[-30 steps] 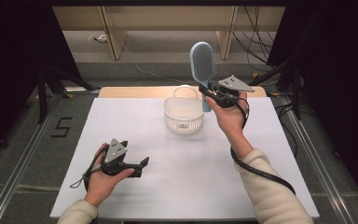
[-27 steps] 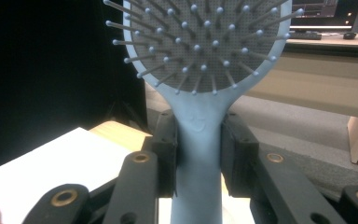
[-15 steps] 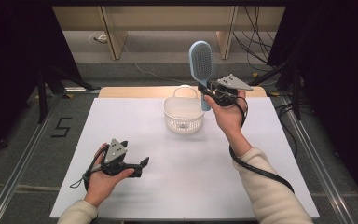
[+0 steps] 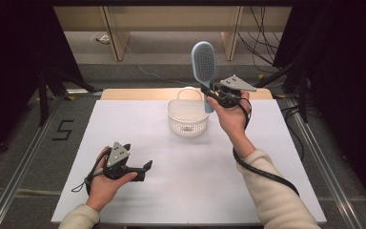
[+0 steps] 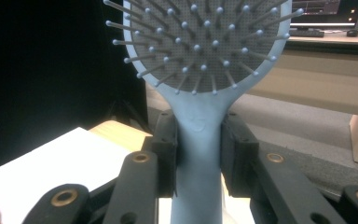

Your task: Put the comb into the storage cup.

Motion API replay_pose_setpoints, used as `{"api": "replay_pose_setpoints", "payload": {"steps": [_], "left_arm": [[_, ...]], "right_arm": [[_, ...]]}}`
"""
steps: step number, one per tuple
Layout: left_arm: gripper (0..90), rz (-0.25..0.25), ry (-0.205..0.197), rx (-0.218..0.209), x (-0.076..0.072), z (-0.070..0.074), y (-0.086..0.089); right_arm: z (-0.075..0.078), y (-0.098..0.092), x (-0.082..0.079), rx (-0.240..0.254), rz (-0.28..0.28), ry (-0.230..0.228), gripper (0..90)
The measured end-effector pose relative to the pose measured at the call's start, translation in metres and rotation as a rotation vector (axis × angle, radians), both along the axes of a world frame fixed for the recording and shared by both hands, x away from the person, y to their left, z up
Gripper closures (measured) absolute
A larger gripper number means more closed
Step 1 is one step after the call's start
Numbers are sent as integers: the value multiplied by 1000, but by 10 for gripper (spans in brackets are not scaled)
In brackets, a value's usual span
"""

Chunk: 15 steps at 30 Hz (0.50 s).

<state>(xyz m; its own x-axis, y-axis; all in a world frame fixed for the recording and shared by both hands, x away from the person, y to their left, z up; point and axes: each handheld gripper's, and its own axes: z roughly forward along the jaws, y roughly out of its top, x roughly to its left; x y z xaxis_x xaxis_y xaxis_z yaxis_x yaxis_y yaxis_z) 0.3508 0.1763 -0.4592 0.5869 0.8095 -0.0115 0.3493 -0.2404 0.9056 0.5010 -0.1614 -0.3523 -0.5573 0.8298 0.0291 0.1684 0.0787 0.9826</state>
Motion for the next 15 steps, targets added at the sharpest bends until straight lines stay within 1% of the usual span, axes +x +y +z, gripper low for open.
{"api": "replay_pose_setpoints", "payload": {"steps": [15], "left_arm": [[5,1,0,0,0,0,0]], "right_arm": [[-1,4,4,2,5,4,707]]}}
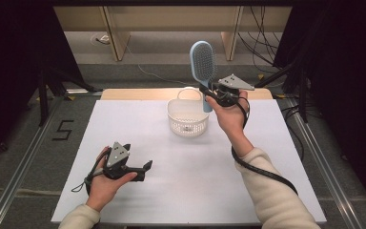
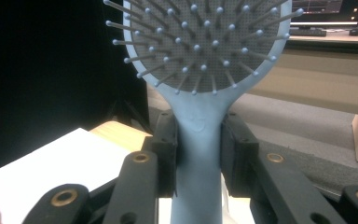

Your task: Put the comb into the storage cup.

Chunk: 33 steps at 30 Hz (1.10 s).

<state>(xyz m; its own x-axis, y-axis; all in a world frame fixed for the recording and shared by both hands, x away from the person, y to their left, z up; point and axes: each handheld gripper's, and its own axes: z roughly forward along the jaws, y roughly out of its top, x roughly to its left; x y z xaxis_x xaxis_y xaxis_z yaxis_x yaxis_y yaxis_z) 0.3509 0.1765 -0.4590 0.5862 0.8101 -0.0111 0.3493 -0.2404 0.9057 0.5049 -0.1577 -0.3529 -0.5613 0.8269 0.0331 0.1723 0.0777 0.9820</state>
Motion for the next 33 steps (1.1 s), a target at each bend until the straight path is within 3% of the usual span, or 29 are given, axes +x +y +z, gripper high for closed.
{"api": "replay_pose_setpoints", "payload": {"steps": [33], "left_arm": [[5,-2,-1,0,0,0,0]], "right_arm": [[-4,7,5,-10,4,1,706]]}}
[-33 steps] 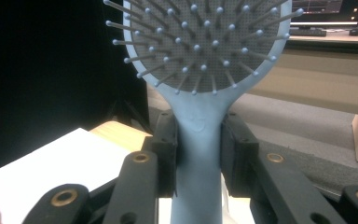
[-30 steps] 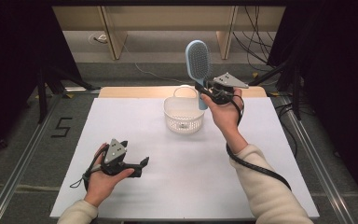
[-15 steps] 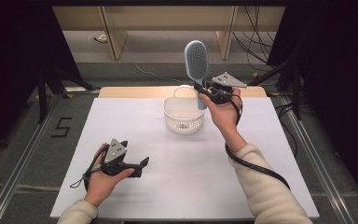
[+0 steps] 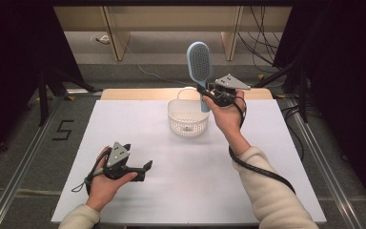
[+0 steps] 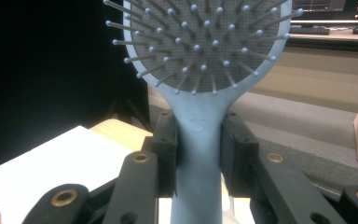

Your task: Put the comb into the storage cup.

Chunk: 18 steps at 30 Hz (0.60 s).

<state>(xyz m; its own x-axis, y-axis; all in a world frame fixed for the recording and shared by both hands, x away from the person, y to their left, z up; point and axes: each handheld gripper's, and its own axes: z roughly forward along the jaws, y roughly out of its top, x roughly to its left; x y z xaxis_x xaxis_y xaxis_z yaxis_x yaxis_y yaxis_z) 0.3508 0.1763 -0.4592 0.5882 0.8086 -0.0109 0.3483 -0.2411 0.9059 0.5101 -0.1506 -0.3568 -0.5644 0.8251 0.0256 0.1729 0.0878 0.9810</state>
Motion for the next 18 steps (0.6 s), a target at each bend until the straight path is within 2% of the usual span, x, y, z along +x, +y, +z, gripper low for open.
{"api": "replay_pose_setpoints", "payload": {"steps": [18], "left_arm": [[5,0,0,-2,0,0,0]], "right_arm": [[-1,5,3,0,2,2,707]]}}
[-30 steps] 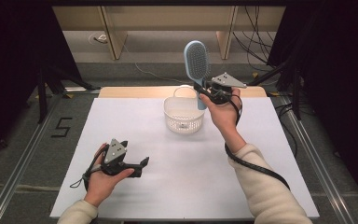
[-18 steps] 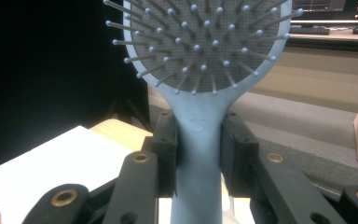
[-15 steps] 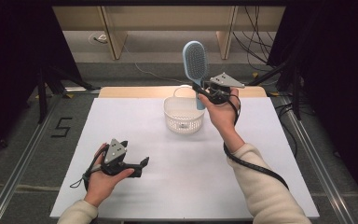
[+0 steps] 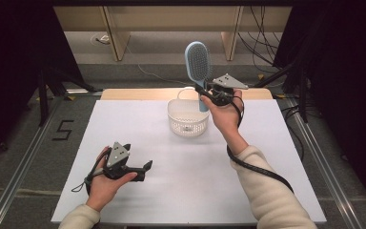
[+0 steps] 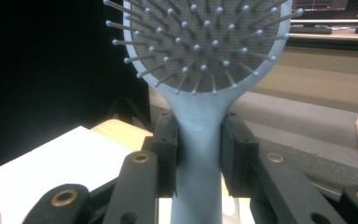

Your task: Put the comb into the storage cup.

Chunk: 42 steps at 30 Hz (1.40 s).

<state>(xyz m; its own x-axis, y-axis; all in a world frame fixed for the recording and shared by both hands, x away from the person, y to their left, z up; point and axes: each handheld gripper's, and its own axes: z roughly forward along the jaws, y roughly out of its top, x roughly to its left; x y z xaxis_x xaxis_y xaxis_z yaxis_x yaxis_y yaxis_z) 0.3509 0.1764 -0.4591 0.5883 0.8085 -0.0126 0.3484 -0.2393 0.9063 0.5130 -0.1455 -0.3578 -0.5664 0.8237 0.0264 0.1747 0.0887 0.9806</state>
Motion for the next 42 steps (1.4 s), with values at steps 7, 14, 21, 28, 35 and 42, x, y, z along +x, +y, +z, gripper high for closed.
{"api": "replay_pose_setpoints", "payload": {"steps": [7,14,21,28,35,42], "left_arm": [[5,0,0,0,0,0,0],[5,-1,0,-1,0,0,0],[5,-1,0,-2,0,0,0],[5,-1,0,-2,0,0,0],[5,-1,0,-2,0,0,0],[6,-1,-1,-2,0,0,0]], "right_arm": [[0,2,1,1,1,1,706],[-1,4,3,-1,2,3,707],[-2,6,4,-4,4,2,707],[-1,8,5,-7,6,4,706],[-2,10,7,-5,3,8,707],[-4,11,8,-7,5,9,707]]}}
